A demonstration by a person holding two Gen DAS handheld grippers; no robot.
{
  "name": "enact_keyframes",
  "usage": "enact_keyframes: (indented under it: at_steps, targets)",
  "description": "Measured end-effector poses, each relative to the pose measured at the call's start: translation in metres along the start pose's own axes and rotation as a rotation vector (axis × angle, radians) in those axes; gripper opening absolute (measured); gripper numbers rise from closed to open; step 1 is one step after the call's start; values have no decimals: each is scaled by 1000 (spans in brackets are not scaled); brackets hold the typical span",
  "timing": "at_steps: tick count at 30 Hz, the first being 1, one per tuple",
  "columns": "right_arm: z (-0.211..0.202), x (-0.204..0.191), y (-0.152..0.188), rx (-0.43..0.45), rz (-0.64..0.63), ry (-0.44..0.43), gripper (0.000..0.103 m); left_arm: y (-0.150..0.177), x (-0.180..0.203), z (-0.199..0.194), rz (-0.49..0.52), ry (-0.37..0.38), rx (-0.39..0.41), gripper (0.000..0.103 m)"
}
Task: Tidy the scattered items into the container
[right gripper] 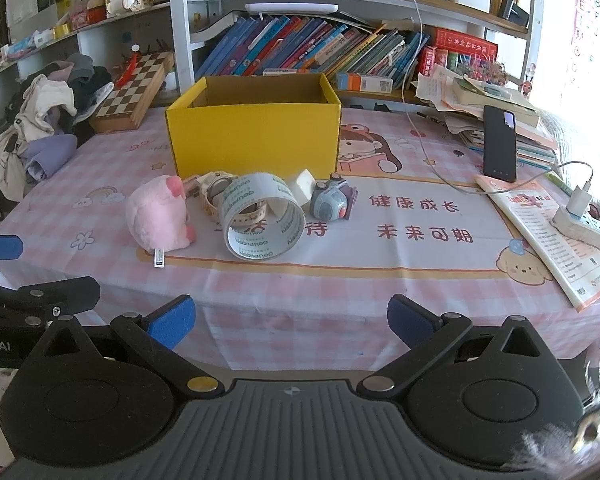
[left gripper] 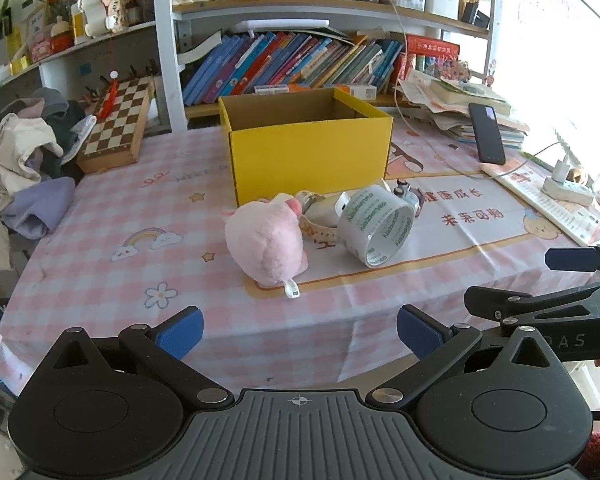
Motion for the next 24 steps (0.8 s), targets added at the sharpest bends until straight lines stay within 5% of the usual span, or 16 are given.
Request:
enact_keyframes:
  at_steps: [24]
  targets:
    - [-3, -3, 0, 3, -4, 0, 103, 0, 0, -2, -3, 10, 1, 103]
Point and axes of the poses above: each gripper's, at about its wrist camera, not at the fingertips, and z roughly the way its jaws point, x to its right, y to its underside, the point moved 3 cm from there along z, roughly the way its jaws point, and after that the axes turned 14 degrees about y, right-handed, at the moved point
